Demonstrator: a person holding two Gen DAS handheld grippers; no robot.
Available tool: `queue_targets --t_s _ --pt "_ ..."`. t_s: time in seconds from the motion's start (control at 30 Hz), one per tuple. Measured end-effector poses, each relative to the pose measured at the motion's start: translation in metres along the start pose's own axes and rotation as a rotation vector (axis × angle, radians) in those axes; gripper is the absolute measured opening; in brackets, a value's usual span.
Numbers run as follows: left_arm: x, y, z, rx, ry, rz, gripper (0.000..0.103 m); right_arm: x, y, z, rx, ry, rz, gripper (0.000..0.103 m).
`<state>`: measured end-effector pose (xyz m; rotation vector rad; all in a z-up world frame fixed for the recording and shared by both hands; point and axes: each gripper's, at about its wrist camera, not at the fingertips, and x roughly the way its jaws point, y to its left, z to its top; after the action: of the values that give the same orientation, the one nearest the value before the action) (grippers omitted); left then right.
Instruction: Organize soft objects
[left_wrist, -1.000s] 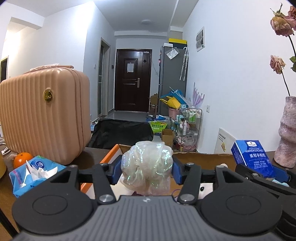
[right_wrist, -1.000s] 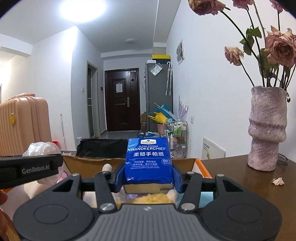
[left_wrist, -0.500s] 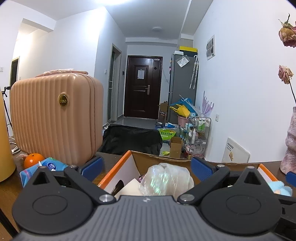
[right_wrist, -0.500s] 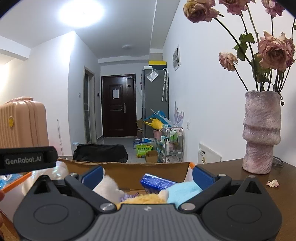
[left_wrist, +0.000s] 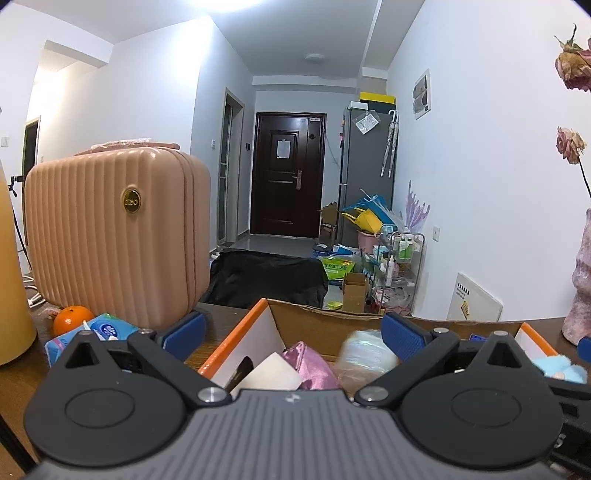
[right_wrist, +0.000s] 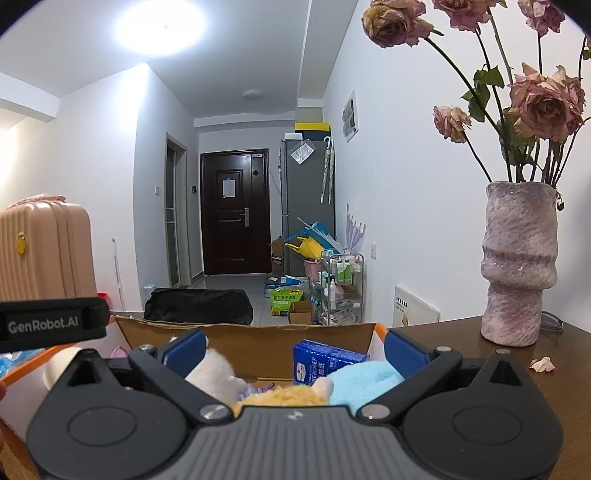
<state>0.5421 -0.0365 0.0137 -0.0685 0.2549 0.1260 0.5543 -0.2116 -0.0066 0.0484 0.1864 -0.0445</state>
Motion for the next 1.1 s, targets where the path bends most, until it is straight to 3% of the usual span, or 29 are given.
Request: queue_targets --t_s 0.37,1.1 --pt "-0.025 0.01 -0.007 0.025 -0.024 0.016 0.103 -0.02 -0.005 -0.003 -0.016 -0.028 -0.025 0.103" --pt "-0.077 0.037 -0.023 0.03 0.015 0.022 0.103 -0.088 -0.014 -0.015 -0.03 -0.048 -0.063 0.103"
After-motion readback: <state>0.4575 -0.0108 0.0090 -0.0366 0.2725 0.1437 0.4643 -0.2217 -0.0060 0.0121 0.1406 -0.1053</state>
